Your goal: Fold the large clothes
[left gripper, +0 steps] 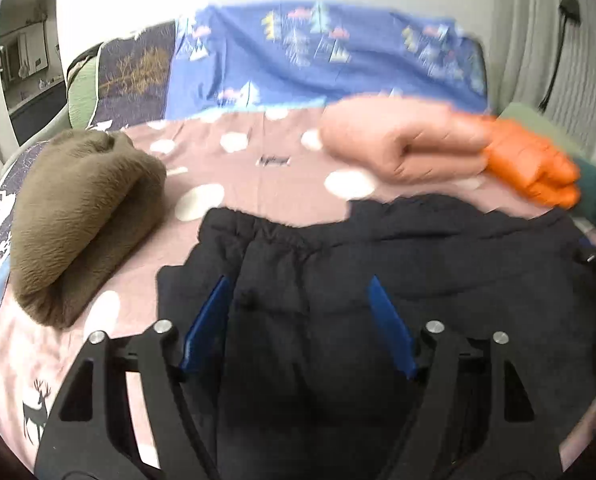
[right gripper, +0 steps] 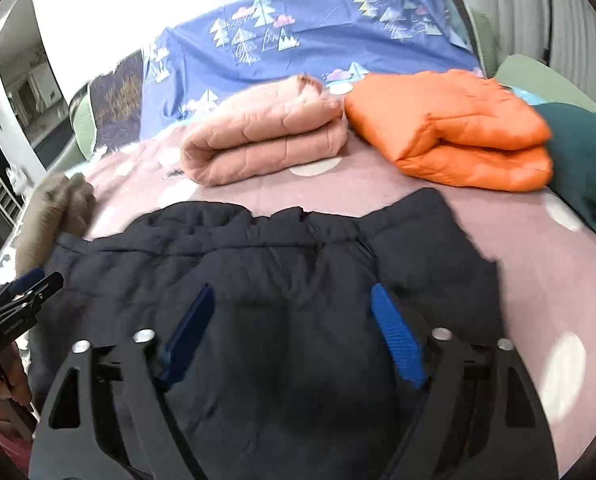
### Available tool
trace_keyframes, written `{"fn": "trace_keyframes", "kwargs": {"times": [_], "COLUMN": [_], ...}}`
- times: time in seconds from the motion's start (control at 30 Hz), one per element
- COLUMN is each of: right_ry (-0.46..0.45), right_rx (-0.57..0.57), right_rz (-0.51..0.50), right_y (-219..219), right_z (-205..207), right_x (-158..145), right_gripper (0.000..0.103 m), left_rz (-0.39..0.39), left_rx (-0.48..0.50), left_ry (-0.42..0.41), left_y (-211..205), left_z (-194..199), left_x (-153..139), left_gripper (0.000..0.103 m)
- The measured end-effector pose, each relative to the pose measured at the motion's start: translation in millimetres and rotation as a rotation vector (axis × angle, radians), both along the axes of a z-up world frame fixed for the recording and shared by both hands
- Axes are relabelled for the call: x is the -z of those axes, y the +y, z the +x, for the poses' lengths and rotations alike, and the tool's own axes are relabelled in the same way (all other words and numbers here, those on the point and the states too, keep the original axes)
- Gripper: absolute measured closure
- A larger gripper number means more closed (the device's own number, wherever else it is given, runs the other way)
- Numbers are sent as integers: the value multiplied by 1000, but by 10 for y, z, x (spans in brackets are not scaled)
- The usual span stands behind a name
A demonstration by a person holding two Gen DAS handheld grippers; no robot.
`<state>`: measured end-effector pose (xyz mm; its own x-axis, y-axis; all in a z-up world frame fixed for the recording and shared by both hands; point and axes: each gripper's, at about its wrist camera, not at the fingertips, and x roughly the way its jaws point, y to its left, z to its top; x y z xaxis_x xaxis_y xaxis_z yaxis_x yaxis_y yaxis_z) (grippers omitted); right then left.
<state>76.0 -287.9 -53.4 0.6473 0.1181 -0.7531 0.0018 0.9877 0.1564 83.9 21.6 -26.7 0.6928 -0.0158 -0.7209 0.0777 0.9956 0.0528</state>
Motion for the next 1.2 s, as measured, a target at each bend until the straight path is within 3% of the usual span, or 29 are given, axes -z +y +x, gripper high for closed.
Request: {"fn": "trace_keyframes", "kwargs": {"times": [0.03, 0.07, 0.1, 0.13, 0.3, 0.5, 0.67, 0.77, 0.83, 0.9, 0.97, 1.13, 1.2], "right_ry": [19, 28, 18, 9, -1, 3, 36, -9, -72, -115, -122, -36, 22], "right_rx": [9, -3, 1, 11, 8, -4, -19, -22, -78, -132, -186, -217, -214], "right_rz": [-39, -53, -28, -32, -52, -84, -151, -59, -37, -72, -55, -9, -39], "right_y": [51, 54, 46, 54, 79, 123, 154, 213, 409, 639, 834, 1125, 1231], "right_z": [66, 140, 134, 131, 135, 97, 45, -61, -161, -219, -199, 100, 238], "right_x": [112, 344, 408, 415, 464, 457, 253, -13, -217, -329, -366, -75, 339], "right_gripper": [14, 11, 10, 10, 9, 8, 8, 9, 14, 40, 56, 60, 59], "left_rz": [38, 18, -90, -117, -99, -123, -247, -257, -293, -352, -395, -502, -537], "left_rx": [-14, -8, -10, -21, -17, -29, -97, -98, -80, -41, -12, 62, 94], "left_ry": [33, 46, 48, 61, 56, 49, -47, 2, 43, 55, 58, 85, 109], "left_y": [27, 96, 204, 239, 239, 289, 773, 1108, 1241, 1328, 1375, 1385, 1371], "left_z": [97, 145, 170, 181, 195, 166, -245, -371, -428, -495, -514, -398, -341], "left_x": [183, 360, 438, 443, 475, 392, 33, 111, 191, 261, 315, 438, 515], "left_gripper": [24, 23, 24, 24, 23, 24, 25, 27, 28, 28, 28, 31, 36]}}
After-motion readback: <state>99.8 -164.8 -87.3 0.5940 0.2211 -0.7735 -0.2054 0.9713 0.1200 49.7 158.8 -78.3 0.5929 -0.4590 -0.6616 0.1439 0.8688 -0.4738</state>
